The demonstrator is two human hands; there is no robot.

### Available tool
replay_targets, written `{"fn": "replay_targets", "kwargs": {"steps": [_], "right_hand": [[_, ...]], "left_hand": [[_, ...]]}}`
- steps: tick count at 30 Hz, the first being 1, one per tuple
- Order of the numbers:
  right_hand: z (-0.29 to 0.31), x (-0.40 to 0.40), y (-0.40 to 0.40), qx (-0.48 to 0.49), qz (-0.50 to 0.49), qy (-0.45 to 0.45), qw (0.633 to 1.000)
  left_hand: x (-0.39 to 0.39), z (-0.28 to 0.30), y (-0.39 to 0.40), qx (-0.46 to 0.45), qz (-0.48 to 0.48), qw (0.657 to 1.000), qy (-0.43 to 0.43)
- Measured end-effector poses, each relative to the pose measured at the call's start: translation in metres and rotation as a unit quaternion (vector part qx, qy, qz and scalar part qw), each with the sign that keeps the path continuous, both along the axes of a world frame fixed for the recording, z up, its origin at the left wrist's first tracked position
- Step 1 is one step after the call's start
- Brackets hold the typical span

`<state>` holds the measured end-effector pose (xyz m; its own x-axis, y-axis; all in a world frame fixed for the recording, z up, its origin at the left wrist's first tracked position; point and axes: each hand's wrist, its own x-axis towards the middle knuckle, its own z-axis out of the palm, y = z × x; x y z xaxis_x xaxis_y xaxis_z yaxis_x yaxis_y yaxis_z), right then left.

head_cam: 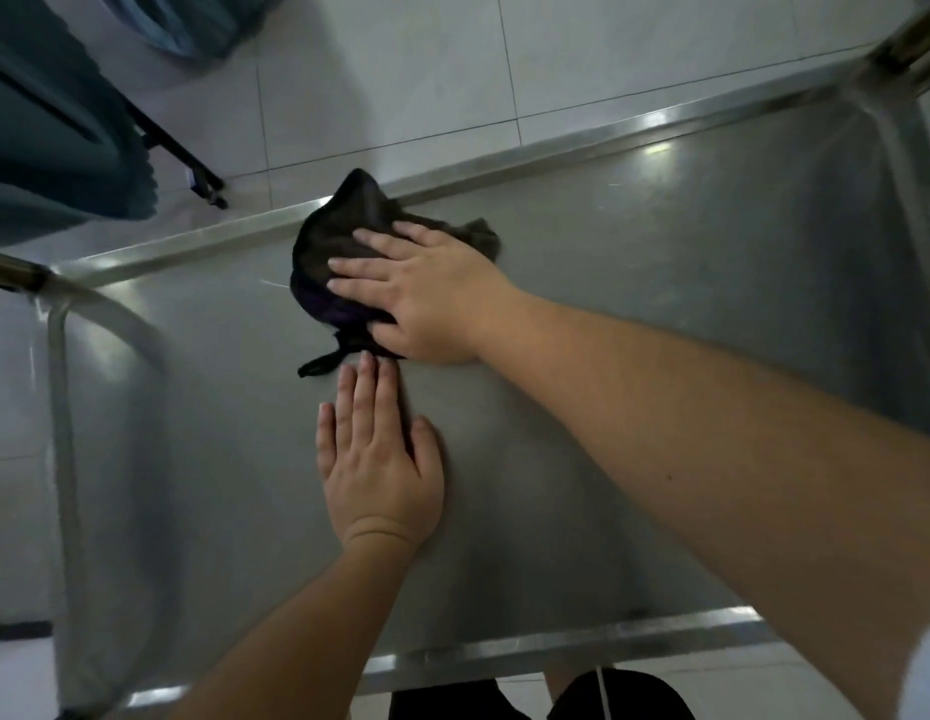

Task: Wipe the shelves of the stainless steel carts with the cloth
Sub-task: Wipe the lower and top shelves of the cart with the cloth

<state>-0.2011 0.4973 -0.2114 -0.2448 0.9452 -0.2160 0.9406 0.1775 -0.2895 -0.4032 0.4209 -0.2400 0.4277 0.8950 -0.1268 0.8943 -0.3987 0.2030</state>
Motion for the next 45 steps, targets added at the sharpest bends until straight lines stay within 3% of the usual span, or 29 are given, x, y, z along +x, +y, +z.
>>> {"fn": "replay_targets", "kwargs": {"steps": [2, 6, 11, 13, 18, 22, 25, 27, 30, 35, 40, 45], "right_hand": [[-0.002, 0.021, 0.002, 0.013, 0.004, -0.017, 1.000], [0.003, 0.114, -0.026, 0.034, -0.157, -0.021, 0.987], [0.008, 0.248, -0.122, 0.040, -0.414, -0.049, 0.908], [0.011, 0.265, -0.151, 0.011, -0.441, -0.055, 0.896], [0.014, 0.220, -0.211, 0.003, -0.461, -0.041, 0.887], [0.008, 0.133, -0.347, 0.014, -0.460, -0.056, 0.886], [0.008, 0.069, -0.456, -0.038, -0.457, -0.079, 0.885], [0.009, 0.050, -0.487, -0.073, -0.453, -0.076, 0.885], [0.010, 0.063, -0.455, -0.078, -0.446, -0.057, 0.890], [0.000, 0.159, -0.309, 0.023, -0.357, -0.077, 0.931], [-0.005, 0.268, -0.163, 0.007, -0.404, -0.073, 0.912], [0.001, 0.243, -0.160, -0.002, -0.425, -0.059, 0.903]], "left_hand": [[-0.001, -0.002, 0.001, 0.006, -0.001, 1.000, -0.006], [-0.002, -0.004, 0.001, 0.009, -0.007, 1.000, -0.007], [-0.002, -0.001, 0.002, -0.002, -0.002, 1.000, -0.009], [0.000, 0.002, 0.002, -0.009, 0.001, 1.000, -0.008], [0.001, 0.004, 0.003, -0.020, 0.001, 1.000, -0.010], [0.002, 0.004, 0.002, -0.013, 0.004, 1.000, -0.021], [0.000, 0.001, 0.003, -0.014, 0.002, 1.000, -0.017], [-0.001, 0.000, 0.003, -0.013, -0.003, 1.000, -0.012], [-0.003, -0.001, 0.002, -0.010, -0.006, 1.000, -0.006], [-0.001, -0.001, 0.002, -0.009, -0.008, 1.000, -0.005], [-0.001, 0.000, 0.002, -0.005, -0.008, 1.000, -0.006], [-0.001, 0.001, 0.002, -0.004, -0.006, 1.000, -0.006]]}}
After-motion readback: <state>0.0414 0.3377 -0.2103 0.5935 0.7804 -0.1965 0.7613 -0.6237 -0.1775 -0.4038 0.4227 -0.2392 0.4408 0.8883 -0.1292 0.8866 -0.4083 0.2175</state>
